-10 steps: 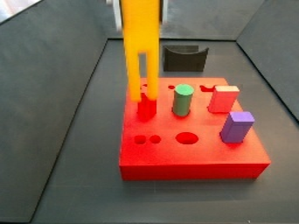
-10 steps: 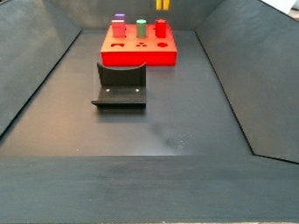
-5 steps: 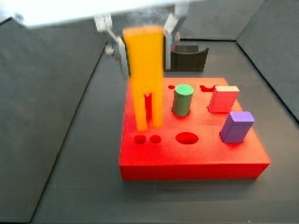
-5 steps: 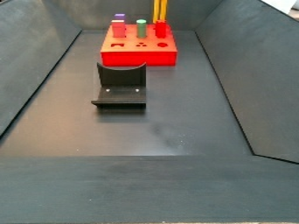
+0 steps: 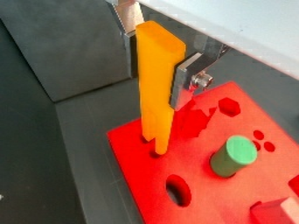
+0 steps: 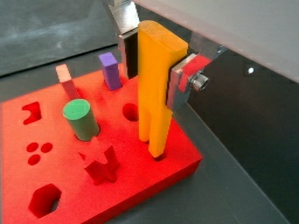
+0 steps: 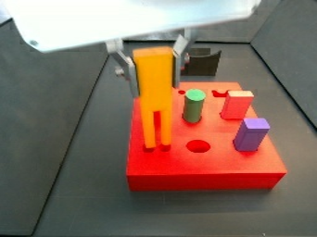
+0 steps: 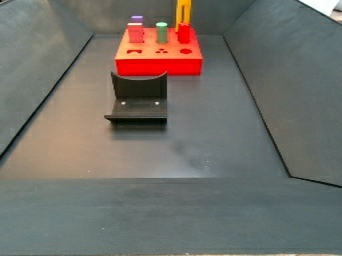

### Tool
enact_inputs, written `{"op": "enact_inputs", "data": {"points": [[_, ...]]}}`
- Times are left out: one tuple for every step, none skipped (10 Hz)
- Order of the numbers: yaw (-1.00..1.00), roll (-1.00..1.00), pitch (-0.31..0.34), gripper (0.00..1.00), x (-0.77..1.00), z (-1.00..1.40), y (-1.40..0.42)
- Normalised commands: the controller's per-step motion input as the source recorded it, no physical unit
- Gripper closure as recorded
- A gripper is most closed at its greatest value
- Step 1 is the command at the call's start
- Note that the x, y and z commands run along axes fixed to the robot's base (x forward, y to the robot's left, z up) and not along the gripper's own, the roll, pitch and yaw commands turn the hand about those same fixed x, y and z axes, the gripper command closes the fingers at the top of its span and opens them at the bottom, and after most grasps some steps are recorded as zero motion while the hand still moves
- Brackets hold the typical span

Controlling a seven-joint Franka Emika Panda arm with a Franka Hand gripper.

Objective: Pick up the square-circle object. Move up. Rotate the square-circle object. Move to above the board. Insert the square-circle object.
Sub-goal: Insert the square-circle object.

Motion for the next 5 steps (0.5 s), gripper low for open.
{"op": "enact_inputs", "data": {"points": [[-0.06,-0.02,-0.034,1.0,0.12,-0.25,-0.03],[-0.05,-0.01,-0.016,1.0,0.08,-0.19,0.0],[-0.04,0.0,-0.007,1.0,0.04,-0.18,0.0],[-0.05,0.0,-0.003,1.0,0.0,-0.18,0.0],[-0.11,0.0,0.0,1.0,0.0,-0.15,0.0]]}}
